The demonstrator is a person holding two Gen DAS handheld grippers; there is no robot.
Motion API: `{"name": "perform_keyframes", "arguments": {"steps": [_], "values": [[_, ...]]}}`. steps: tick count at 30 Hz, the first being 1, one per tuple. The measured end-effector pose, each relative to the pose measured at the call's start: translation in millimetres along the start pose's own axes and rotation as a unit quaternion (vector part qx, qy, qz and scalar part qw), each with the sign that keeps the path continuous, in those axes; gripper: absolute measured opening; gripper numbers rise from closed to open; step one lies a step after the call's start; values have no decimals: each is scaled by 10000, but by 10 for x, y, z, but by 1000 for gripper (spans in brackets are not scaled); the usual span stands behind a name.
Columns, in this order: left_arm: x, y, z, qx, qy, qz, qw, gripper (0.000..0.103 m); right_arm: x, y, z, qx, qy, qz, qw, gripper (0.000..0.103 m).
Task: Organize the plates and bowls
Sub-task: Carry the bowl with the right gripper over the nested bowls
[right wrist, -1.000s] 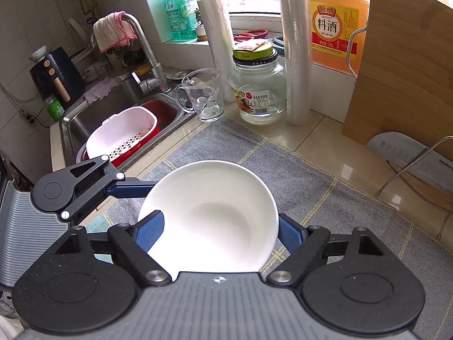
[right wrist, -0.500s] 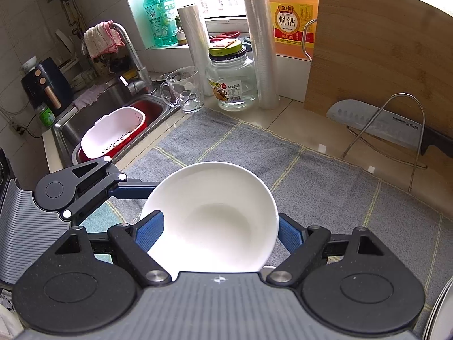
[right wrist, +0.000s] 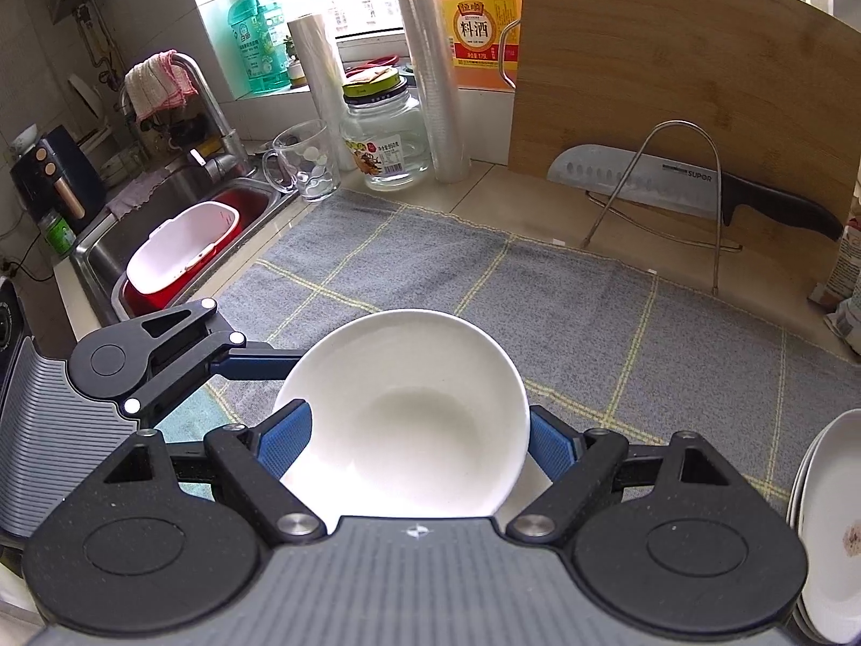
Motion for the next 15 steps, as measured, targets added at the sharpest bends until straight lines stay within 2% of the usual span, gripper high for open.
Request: {"name": "perform_keyframes", "arguments": {"steps": [15], "values": [[-144,54,104,35,117,-248,9996,93,-55,180,115,-151,48,-189,9997,89]]}}
Point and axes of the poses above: each gripper's, at about its wrist camera, not at the fingertips, and x roughly against the way its jaws point, z to its right, y to its underside, the point moved 1 cm from there along -x, roughly the way its jaws point, and after that the axes turned 4 degrees about x, right-handed, at the moved point
